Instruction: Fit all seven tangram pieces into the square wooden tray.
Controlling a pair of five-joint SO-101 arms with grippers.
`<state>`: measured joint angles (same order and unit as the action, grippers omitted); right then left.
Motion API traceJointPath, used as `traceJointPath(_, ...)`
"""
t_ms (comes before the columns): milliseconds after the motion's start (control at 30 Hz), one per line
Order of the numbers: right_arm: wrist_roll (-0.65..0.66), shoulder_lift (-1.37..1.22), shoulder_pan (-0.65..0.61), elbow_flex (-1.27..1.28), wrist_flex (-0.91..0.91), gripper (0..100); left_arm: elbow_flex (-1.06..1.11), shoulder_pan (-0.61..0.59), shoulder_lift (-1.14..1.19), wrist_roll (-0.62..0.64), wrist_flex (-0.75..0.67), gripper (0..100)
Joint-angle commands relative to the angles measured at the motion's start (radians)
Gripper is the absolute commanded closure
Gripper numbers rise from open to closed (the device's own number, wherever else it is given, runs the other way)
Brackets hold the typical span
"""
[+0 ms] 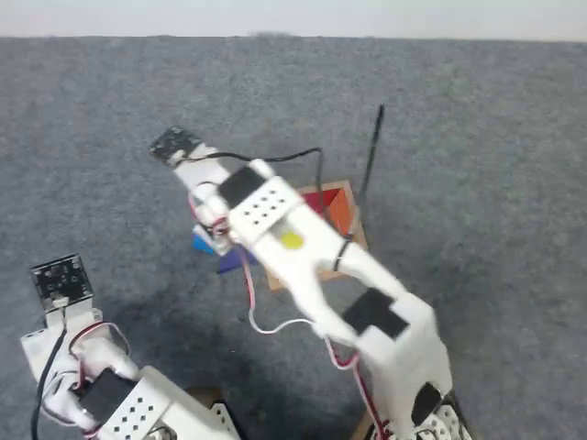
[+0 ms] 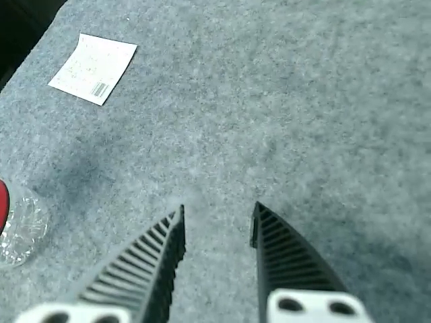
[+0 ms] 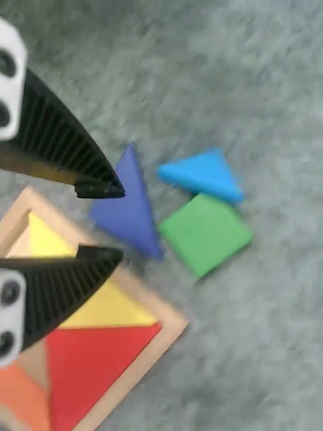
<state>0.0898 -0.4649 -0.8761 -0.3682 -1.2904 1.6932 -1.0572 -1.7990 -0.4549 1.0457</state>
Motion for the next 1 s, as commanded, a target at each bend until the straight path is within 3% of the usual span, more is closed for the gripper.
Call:
traceJointPath(0, -0.037, -0.053, -0.061, -0.210, -0.061, 78.9, -0.008, 0.002, -0.009, -0.008, 0.020, 85)
traceJointPath(133, 0.052, -0.163, -0.090, -0.334, -0.102, 77.8, -0.008, 0.002, -0.011, -0.009, 0.034, 85)
traceJointPath(600, -0.063, -0.443, -0.028, -0.686, -0.170, 77.8, -0.008, 0.005, -0.011, -0.009, 0.040, 85)
traceJointPath(967, -0.060, -0.593, -0.039, -0.856, -0.231, 77.8, -0.008, 0.003, -0.011, -0.009, 0.040, 85)
